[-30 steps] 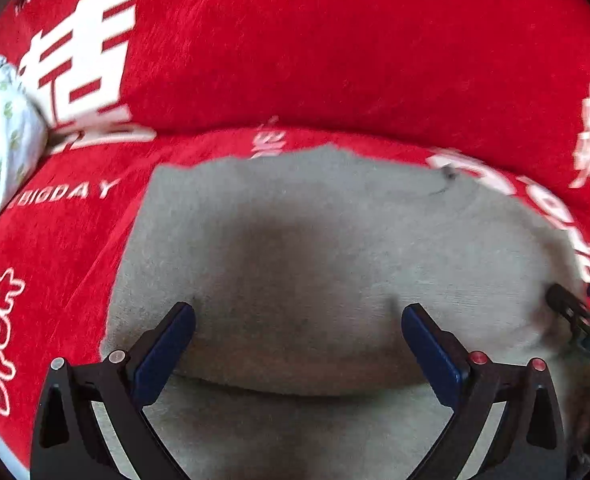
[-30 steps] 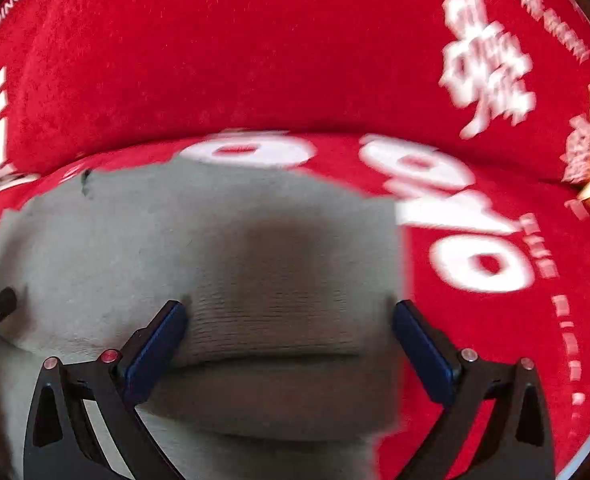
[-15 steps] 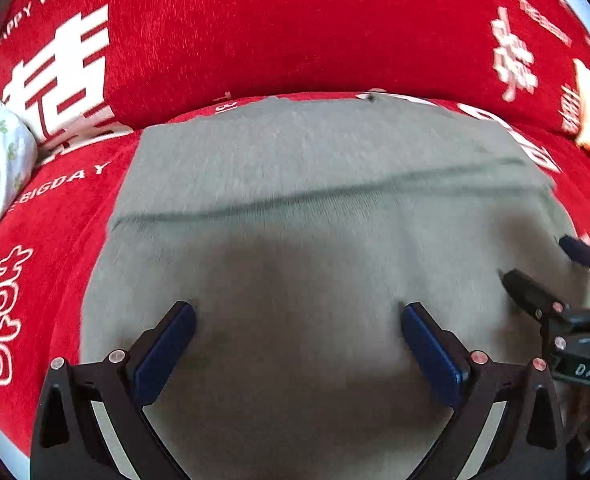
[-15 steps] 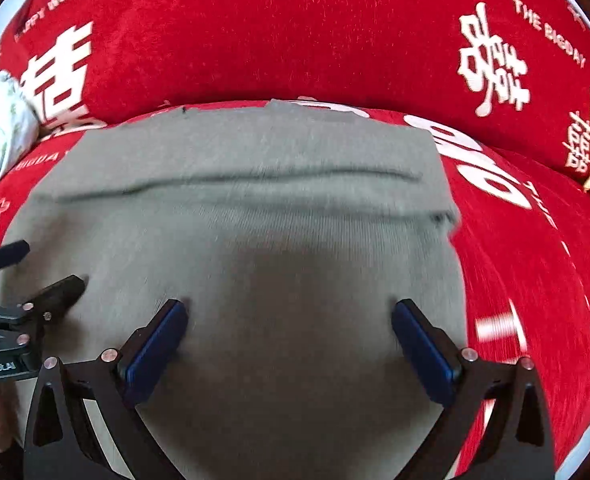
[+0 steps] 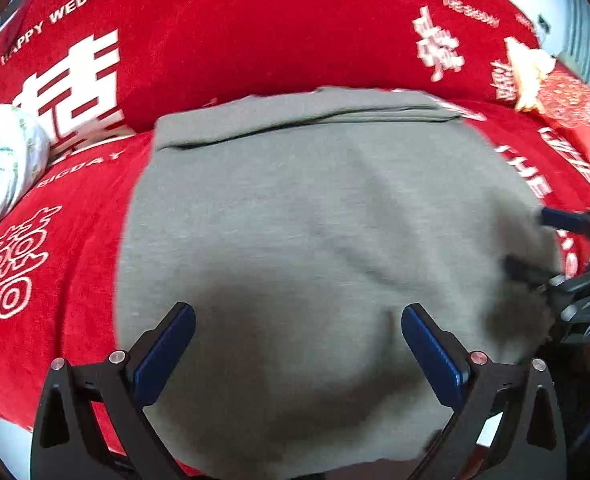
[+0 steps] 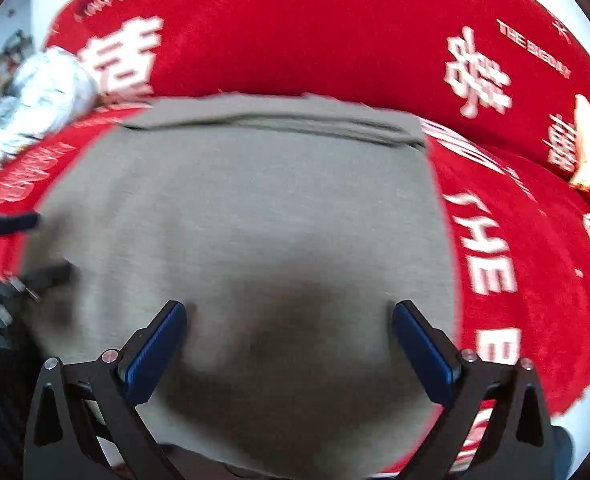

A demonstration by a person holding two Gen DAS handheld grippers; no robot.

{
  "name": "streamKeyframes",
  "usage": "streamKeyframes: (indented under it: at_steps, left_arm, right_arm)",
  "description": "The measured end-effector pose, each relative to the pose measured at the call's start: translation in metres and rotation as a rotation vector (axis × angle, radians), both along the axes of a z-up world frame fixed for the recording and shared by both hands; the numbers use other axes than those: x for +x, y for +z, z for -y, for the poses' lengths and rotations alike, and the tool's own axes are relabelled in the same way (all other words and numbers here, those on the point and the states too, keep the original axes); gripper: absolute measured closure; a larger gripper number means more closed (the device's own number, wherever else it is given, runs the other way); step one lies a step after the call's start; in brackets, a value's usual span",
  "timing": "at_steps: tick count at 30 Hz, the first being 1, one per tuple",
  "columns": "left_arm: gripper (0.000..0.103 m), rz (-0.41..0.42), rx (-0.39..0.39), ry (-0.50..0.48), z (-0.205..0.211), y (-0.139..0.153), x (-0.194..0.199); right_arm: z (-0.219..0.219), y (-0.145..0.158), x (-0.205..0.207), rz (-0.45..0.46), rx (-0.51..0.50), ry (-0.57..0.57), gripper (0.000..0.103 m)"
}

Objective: Fold small clothes
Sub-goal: 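Close both grippers on the sweater hem, then lift the hem with both grippers and fold it toward the collar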

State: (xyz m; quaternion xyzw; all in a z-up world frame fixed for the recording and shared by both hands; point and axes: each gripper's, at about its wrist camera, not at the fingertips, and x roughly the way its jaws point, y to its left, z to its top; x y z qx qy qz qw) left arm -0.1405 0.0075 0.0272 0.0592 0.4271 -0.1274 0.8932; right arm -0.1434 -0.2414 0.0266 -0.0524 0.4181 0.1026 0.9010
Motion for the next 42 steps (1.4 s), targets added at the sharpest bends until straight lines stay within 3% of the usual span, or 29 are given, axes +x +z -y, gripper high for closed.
streamKeyframes:
  at_steps: [3,5,10,12,14,17,19,22,24,25,26,27,28,29,33,37,39,42]
  left_arm:
    - [0.000,-0.018,0.118,-0.004,0.014,-0.019,-0.003]
    - [0.000,-0.020,0.083,-0.002,0.003,-0.019,-0.007]
    - [0.000,-0.077,0.130,0.020,-0.019,-0.023,-0.019]
    - [0.000,-0.062,0.112,0.087,-0.034,-0.014,-0.027]
    - [0.000,-0.062,0.042,0.150,-0.055,-0.009,-0.032]
    - [0.000,-0.171,0.004,0.261,-0.080,-0.027,-0.022]
    - [0.000,-0.274,-0.044,0.262,-0.086,-0.044,-0.015]
    - [0.000,-0.283,-0.042,0.233,-0.080,-0.043,-0.011]
    - [0.002,-0.302,-0.043,0.204,-0.073,-0.044,-0.011]
    - [0.009,-0.309,-0.043,0.182,-0.066,-0.043,-0.014]
    - [0.022,-0.299,-0.023,0.165,-0.059,-0.041,-0.017]
    - [0.047,-0.282,-0.004,0.145,-0.053,-0.038,-0.022]
    - [0.063,-0.272,0.001,0.114,-0.047,-0.034,-0.028]
    - [0.089,-0.279,-0.013,0.091,-0.043,-0.032,-0.032]
    - [0.089,-0.199,-0.070,0.069,-0.041,-0.003,-0.036]
    - [0.089,-0.087,-0.146,0.092,-0.051,0.039,-0.023]
    - [0.089,-0.037,-0.166,0.114,-0.052,0.055,-0.010]
    - [0.089,-0.013,-0.211,0.167,-0.054,0.060,0.030]
  right_arm:
    - [-0.023,-0.017,-0.002,-0.028,-0.099,0.048,0.001]
    - [-0.021,-0.021,-0.012,0.036,-0.120,0.084,0.001]
    - [0.014,-0.027,-0.027,-0.026,-0.147,0.039,0.001]
    - [0.026,-0.025,-0.030,-0.071,-0.134,-0.008,0.000]
    - [0.039,-0.019,-0.037,-0.087,-0.101,-0.056,0.000]
    - [0.051,-0.026,-0.041,-0.162,-0.111,-0.125,0.000]
    - [0.059,-0.035,-0.039,-0.214,-0.076,-0.146,0.000]
    - [0.061,-0.048,-0.034,-0.294,0.021,-0.141,0.000]
    - [0.054,-0.056,-0.032,-0.318,0.003,-0.152,0.000]
    - [0.047,-0.057,-0.033,-0.322,-0.029,-0.136,0.005]
    - [0.044,-0.056,-0.035,-0.324,-0.049,-0.129,0.020]
    - [0.041,-0.054,-0.038,-0.325,-0.064,-0.125,0.030]
    - [0.040,-0.051,-0.041,-0.335,-0.058,-0.100,0.061]
    - [0.039,-0.049,-0.042,-0.350,-0.035,-0.073,0.090]
    - [0.047,-0.031,-0.043,-0.325,0.067,-0.023,0.092]
    - [0.073,0.018,-0.028,-0.188,0.193,-0.046,0.093]
    - [0.083,0.040,-0.007,-0.090,0.202,-0.075,0.092]
    - [0.095,0.049,0.037,-0.060,0.241,-0.135,0.092]
